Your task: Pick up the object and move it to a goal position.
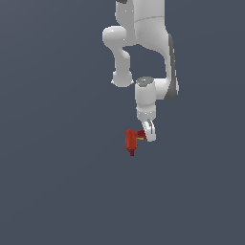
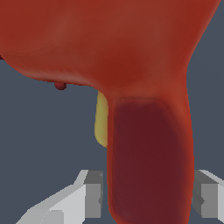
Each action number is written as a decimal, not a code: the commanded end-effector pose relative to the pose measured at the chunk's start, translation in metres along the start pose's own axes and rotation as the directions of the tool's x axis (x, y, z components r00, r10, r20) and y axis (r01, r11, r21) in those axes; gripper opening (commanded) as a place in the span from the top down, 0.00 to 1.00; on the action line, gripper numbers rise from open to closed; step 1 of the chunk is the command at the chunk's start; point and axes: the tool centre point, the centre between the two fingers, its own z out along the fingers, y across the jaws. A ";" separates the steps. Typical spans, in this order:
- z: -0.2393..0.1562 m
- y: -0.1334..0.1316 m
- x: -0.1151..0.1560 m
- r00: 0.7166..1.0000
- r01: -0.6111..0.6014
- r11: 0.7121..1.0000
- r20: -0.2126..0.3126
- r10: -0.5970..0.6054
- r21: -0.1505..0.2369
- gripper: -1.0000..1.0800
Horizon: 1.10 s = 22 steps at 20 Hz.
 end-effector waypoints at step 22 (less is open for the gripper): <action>-0.140 0.069 0.030 1.000 -0.002 1.000 0.001 0.002 0.000 1.00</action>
